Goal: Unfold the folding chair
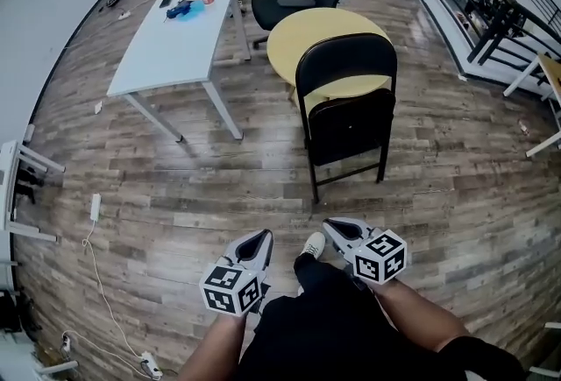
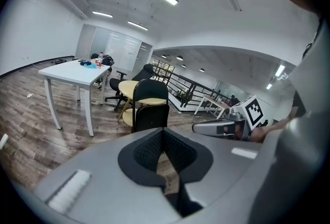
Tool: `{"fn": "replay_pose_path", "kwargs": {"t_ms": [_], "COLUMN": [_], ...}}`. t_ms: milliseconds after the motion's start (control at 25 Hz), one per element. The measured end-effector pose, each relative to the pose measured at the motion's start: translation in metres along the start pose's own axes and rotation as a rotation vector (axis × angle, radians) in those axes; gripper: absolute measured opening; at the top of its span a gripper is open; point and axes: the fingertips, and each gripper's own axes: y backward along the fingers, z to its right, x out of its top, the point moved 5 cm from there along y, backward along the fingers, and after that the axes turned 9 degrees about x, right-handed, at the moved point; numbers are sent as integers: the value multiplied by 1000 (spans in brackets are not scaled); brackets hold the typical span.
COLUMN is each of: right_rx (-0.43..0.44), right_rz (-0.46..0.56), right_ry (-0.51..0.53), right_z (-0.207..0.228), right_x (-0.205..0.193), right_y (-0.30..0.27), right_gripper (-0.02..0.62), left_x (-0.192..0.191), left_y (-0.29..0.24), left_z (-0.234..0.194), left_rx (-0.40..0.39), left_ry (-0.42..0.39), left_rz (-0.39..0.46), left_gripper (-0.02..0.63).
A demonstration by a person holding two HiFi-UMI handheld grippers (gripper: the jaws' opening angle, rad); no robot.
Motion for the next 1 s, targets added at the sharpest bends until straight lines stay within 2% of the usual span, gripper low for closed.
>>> {"fn": "replay_pose_path", "kwargs": {"t_ms": [160,400,760,1000], "right_rx": [-31,-77,-138,-192], "right_rz": [12,29,122,172], "right_ry": [-5,20,37,23], "right_z": [28,61,94,99], "right_x": [20,47,78,83], "right_y": [-8,-15,-16,4], "right_gripper": [8,8,8,8], "left_x": [32,83,125,140], "left_y": [-34,-68,-105,-130], "left_z": [-6,-21,-22,-11], "left_rx": [-37,-38,-67,-111], "left_ry": [-57,-132,-221,-246], "left_rz": [-8,2,-15,-9], "left_gripper": [8,8,8,8]}}
